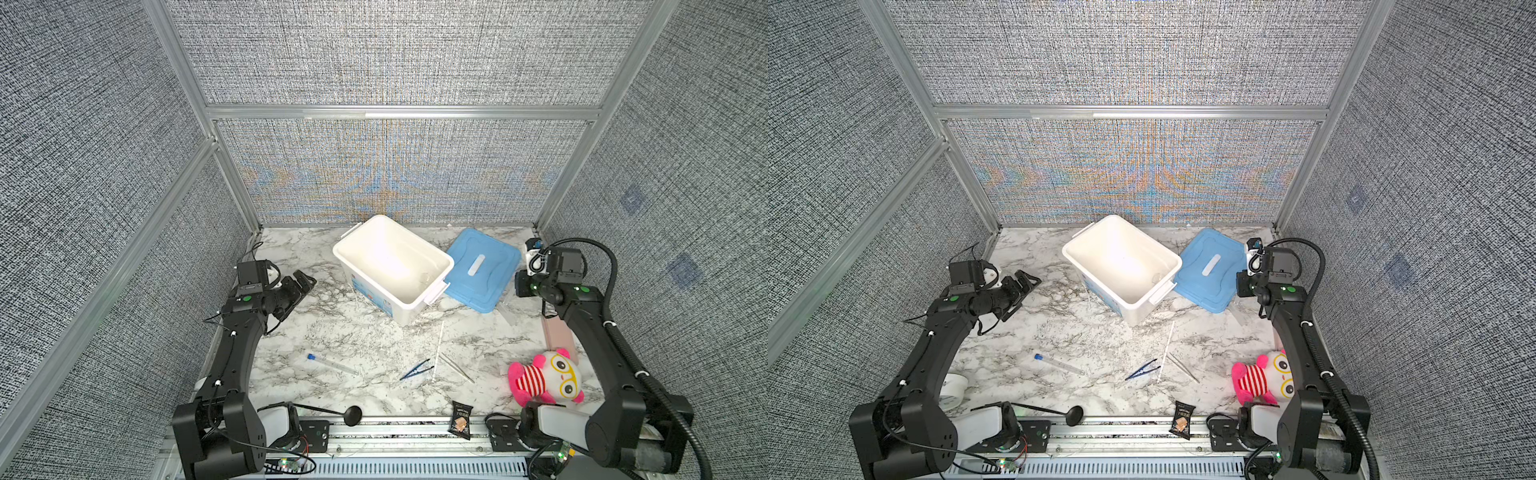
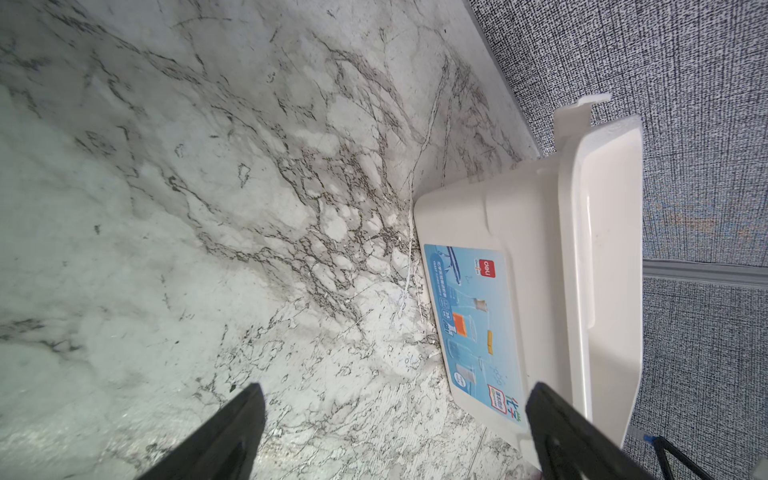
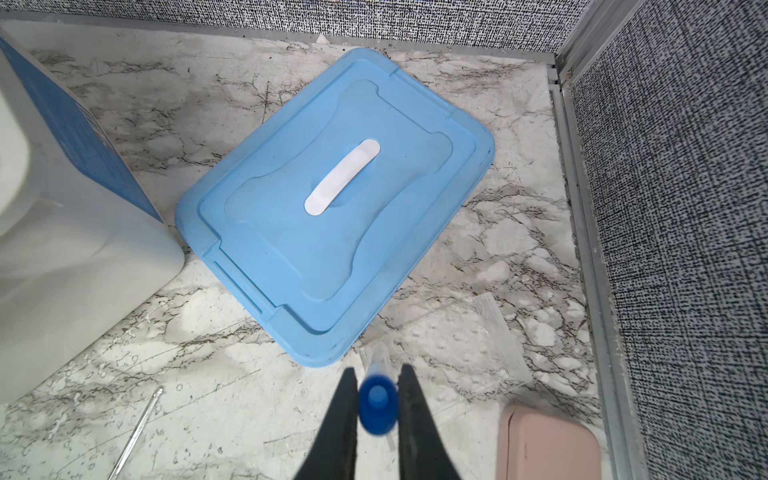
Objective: Organize the chemistry lab equipment
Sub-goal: 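Lower the test tube beside the blue lid and open the right gripper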
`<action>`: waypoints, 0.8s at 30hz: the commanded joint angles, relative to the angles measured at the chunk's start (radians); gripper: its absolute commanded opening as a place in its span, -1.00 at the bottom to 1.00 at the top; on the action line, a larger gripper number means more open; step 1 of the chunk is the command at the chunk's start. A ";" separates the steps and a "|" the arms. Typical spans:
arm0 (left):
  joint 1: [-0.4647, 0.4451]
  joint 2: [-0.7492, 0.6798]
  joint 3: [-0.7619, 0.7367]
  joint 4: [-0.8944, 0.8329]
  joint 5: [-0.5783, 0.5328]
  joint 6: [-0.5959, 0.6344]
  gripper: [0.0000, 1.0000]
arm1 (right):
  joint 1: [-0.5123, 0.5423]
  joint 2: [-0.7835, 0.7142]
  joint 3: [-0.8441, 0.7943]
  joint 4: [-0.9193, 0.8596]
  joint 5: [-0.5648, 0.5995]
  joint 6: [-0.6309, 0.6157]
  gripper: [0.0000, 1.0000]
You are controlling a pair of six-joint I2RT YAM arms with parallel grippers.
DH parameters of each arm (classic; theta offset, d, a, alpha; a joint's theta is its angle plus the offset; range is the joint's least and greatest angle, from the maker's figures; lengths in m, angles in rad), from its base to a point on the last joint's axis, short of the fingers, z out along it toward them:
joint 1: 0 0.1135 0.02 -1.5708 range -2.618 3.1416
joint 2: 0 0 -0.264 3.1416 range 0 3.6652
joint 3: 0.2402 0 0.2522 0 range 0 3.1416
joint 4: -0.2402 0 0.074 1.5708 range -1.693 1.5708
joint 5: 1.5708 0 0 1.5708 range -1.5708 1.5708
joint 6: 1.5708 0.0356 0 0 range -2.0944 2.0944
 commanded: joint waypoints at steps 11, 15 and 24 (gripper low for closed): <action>0.001 0.022 0.031 -0.008 0.006 0.013 0.98 | 0.001 0.007 -0.073 0.045 -0.001 0.023 -0.64; 0.001 0.030 0.033 -0.006 0.008 0.012 0.98 | 0.001 0.010 -0.077 0.044 -0.001 0.024 -0.59; 0.001 0.026 0.030 -0.013 0.002 0.011 0.98 | 0.000 0.010 -0.073 0.035 0.019 0.017 -0.52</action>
